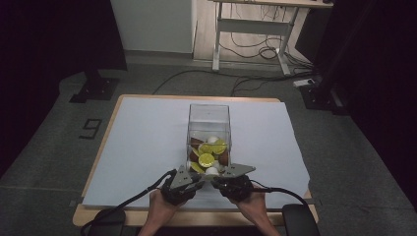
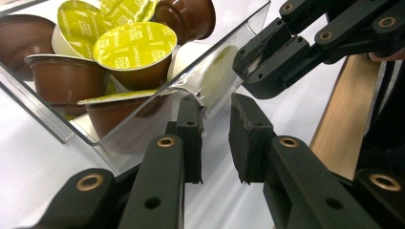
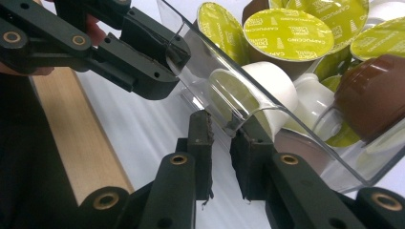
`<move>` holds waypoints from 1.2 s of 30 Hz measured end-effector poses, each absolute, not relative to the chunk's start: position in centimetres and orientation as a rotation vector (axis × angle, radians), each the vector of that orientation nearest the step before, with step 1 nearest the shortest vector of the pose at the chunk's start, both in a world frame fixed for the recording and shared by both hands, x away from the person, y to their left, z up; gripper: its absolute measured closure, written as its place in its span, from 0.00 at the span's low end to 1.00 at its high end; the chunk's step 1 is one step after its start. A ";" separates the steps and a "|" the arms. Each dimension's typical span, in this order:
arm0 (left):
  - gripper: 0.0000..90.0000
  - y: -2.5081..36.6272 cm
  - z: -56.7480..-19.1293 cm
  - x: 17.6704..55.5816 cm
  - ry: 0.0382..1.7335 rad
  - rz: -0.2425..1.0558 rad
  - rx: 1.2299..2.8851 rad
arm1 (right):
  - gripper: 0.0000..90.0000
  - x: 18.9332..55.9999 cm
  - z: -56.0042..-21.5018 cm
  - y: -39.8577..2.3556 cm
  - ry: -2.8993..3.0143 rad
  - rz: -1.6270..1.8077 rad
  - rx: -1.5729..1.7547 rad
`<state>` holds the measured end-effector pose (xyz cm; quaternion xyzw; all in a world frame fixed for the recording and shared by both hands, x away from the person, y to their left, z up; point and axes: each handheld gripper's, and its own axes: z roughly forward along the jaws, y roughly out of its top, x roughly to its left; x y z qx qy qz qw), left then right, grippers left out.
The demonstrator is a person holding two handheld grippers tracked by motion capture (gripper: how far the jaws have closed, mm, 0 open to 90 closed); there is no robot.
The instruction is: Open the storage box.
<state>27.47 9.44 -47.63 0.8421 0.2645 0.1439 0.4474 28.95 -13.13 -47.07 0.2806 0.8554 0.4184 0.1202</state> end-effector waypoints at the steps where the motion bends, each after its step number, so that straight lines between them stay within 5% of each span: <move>1: 0.83 9.4 -47.7 27.3 0.655 0.356 2.085 | 0.86 28.9 -47.1 -13.1 2.502 1.224 0.820; 36: 0.79 11.8 -48.6 26.7 0.677 0.327 2.107 | 0.81 28.1 -47.2 -15.2 2.539 1.166 0.817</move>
